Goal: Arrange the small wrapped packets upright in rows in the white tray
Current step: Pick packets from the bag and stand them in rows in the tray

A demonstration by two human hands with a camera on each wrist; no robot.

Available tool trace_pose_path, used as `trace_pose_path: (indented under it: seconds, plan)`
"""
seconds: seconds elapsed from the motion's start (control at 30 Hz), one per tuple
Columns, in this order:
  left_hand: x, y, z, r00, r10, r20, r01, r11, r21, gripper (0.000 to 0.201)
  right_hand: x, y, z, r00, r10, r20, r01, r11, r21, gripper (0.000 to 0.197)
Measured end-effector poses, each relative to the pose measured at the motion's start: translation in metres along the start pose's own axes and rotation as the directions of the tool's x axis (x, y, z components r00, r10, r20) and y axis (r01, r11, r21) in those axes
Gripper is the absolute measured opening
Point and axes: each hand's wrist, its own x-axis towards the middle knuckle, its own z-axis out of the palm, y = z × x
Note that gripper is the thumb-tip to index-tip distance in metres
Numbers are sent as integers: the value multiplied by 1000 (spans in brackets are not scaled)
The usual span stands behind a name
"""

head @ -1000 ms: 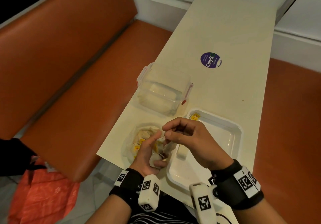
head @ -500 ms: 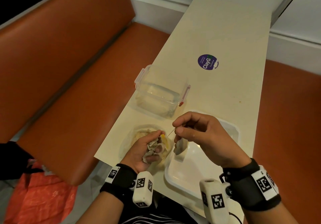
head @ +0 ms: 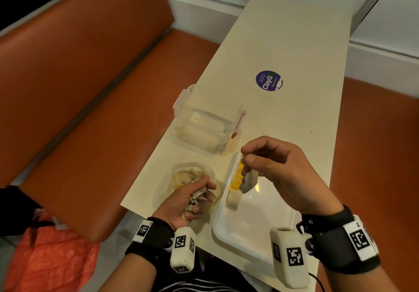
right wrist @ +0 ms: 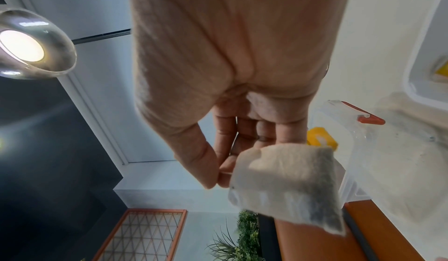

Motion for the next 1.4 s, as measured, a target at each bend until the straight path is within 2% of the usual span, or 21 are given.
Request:
trace_pose_path:
  seconds: [0.17,0.33,0.43,0.5,0.6,0.67,0.77,0.9,1.03,1.1,1.17,1.3,1.4]
  plan:
    - [-4,0,15,994,111,-5,-110,988,111,37,-4,-4,-4,1000,1,10,-1,1000,-5,28]
    - [-9,13,52,961,229,156,-255,951,174,55,-6,-4,-8,999,32,38,-31,999,-29,15]
    - [-11,16,70,955,216,203,-260,939,224,39,-7,-3,-7,997,67,24,-65,995,-70,12]
    - [-12,16,75,959,197,203,-248,932,266,26,-6,-1,-7,994,97,-49,-100,993,-65,13]
    - [-12,15,76,963,174,208,-235,918,321,20,-6,6,-14,972,161,-168,-169,985,-33,14]
    - [-12,15,77,967,165,195,-226,907,356,19,-8,10,-20,959,201,-199,-205,979,-2,16]
    - [-10,15,79,972,162,173,-218,895,390,19,-13,15,-27,950,256,-181,-240,965,107,25]
    - [-5,13,84,973,186,134,-224,902,370,17,-20,24,-36,952,284,-109,-254,939,232,49]
    - [-2,8,87,973,188,134,-225,905,361,39,-26,30,-40,967,240,-90,-212,947,241,62]
    - [-2,6,89,969,188,160,-239,878,415,39,-28,30,-40,968,215,-127,-186,960,211,58]
    - [-4,4,93,965,186,186,-254,841,478,25,-31,30,-40,972,176,-156,-156,979,133,53]
    - [-5,4,98,966,200,162,-257,799,544,18,-34,29,-41,975,114,-188,-128,990,-66,44]
    - [-6,4,97,965,216,151,-264,785,561,13,-36,27,-42,976,76,-202,-125,962,-242,36]
